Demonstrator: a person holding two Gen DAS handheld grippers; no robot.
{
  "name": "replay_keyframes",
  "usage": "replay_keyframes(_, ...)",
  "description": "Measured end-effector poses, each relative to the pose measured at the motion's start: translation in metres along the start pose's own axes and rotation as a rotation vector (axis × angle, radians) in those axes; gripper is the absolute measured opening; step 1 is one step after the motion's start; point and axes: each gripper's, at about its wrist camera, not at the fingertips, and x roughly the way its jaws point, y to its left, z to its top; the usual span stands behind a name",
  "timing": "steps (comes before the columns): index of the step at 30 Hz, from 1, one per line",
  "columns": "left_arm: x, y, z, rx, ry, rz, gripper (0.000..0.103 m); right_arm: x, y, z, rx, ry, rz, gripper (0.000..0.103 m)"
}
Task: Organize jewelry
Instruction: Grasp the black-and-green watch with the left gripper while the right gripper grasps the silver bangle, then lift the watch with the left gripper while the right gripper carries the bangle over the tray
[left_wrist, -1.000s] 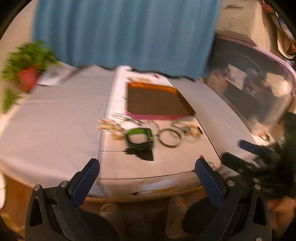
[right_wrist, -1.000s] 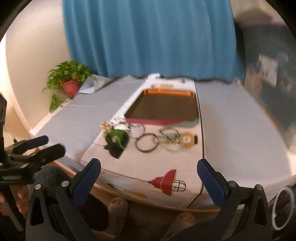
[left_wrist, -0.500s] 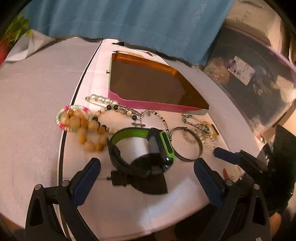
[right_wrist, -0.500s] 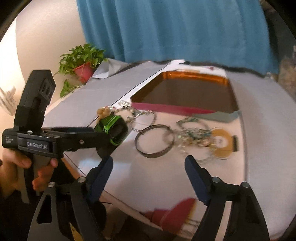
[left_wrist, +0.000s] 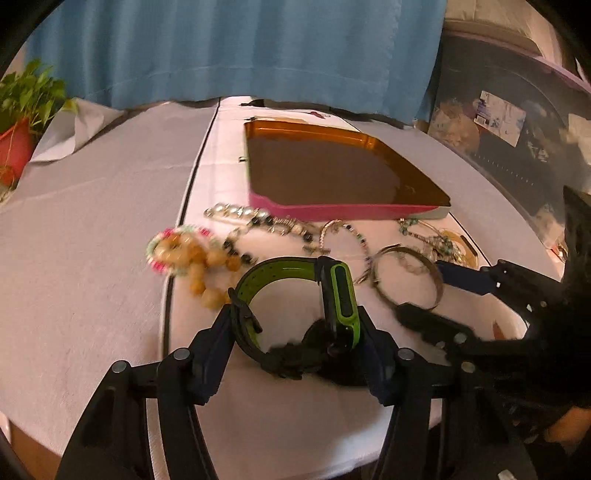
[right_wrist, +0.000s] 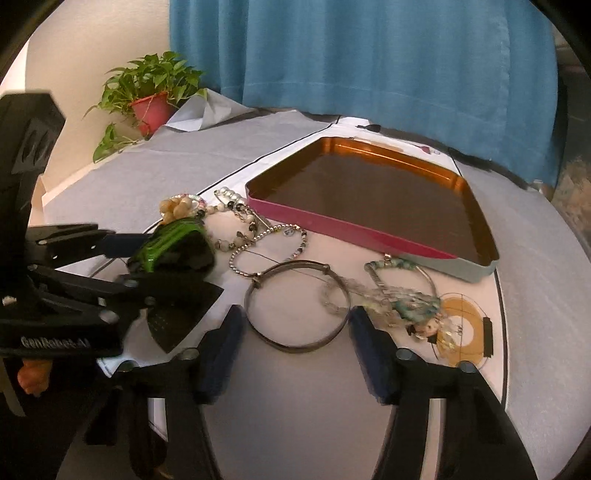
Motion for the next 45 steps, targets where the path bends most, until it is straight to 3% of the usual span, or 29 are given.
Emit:
replay_keyframes(7, -0.013, -0.001, -0.010, -0.024, 0.011, -0.001, 0.059, -0.022, 0.003, -0.018, 0.025, 0.022, 0.018, 0.059)
replay_keyframes(13, -0.013, 0.000, -0.011, -0.031, 0.000, 0.005, 0.063, -0.015, 0.010, -0.016, 0.007, 0.021, -0.005, 0.077)
replay_keyframes(14, -0.012, 0.001, -0.010, -0.034, 0.000, -0.001, 0.060, -0.013, 0.009, -0.016, 0.008, 0.019, -0.005, 0.077)
replay_keyframes(17, -0.011, 0.003, -0.008, -0.035, 0.004, -0.009, 0.055, -0.012, 0.007, -0.012, 0.009, 0.015, -0.006, 0.063)
replay_keyframes(23, -0.011, 0.007, -0.005, -0.067, 0.008, -0.018, 0.049, -0.017, -0.001, -0.010, 0.059, 0.006, 0.041, 0.062)
replay_keyframes(30, -0.017, 0.005, -0.001, -0.092, 0.012, -0.026, 0.049, -0.036, -0.011, -0.008, 0.107, -0.050, 0.022, 0.062)
replay_keyframes(36, -0.046, -0.013, 0.004, -0.057, -0.027, 0.009, 0.049, -0.071, -0.008, -0.004, 0.115, -0.104, -0.012, 0.062)
replay_keyframes(45, -0.111, -0.046, 0.014, -0.015, -0.126, -0.027, 0.049, -0.142, 0.011, 0.009, 0.114, -0.187, -0.056, 0.062)
